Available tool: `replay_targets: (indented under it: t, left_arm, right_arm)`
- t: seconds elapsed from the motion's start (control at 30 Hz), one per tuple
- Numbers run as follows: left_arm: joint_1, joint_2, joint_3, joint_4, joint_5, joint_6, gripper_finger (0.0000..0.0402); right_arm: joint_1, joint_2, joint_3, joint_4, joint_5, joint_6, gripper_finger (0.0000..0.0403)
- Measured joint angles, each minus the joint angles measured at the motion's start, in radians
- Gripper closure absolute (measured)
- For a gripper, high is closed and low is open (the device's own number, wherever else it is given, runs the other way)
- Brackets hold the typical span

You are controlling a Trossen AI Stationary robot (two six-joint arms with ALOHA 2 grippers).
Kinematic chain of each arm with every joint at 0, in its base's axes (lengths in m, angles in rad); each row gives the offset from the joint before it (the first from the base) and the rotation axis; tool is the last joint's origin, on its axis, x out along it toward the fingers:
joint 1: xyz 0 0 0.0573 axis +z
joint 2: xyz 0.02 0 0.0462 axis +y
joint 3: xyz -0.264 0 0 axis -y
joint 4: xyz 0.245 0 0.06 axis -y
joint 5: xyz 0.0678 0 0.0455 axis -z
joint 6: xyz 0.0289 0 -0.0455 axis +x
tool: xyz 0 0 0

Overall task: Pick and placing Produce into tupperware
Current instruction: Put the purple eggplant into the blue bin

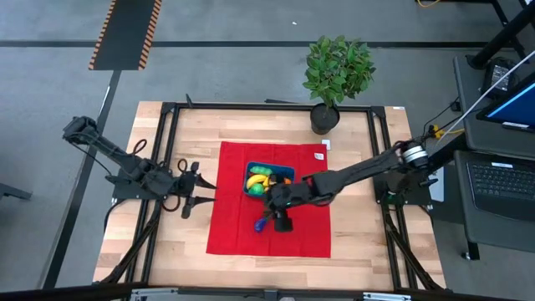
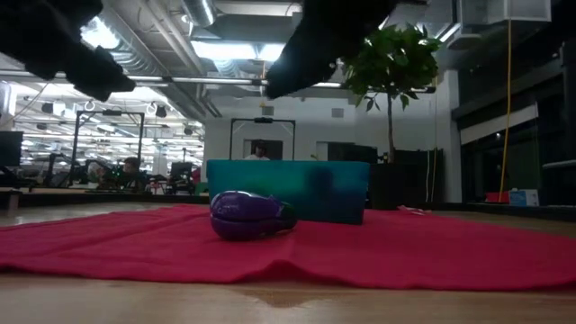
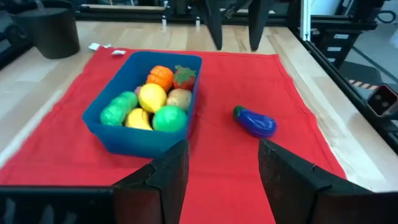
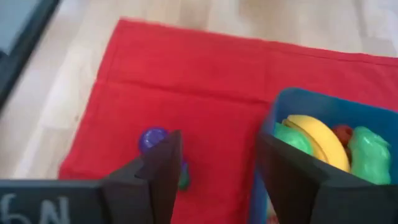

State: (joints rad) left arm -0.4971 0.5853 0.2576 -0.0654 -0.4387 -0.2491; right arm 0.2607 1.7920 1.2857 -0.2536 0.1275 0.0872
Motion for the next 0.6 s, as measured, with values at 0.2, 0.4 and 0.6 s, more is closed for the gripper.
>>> replay_targets:
  t: [0.2,0.4,0.6]
  left_arm:
    - [-0.089,-0.009,-0.023,-0.001,-0.079,-0.039,0.0223]
    - [-0.165,-0.009,-0.023,0.009,-0.179,-0.038,0.0223]
    - [-0.205,-0.008,-0.023,0.010,-0.208,-0.038,0.0223]
  right_arm:
    - [0.000,0.149,0.205,-0.176,-0.078,-0.100,0.0167]
    - [0.017,0.225,0.277,-0.232,-0.130,-0.119,0.0163]
    - [0.030,0.264,0.279,-0.213,-0.132,-0.122,0.0163]
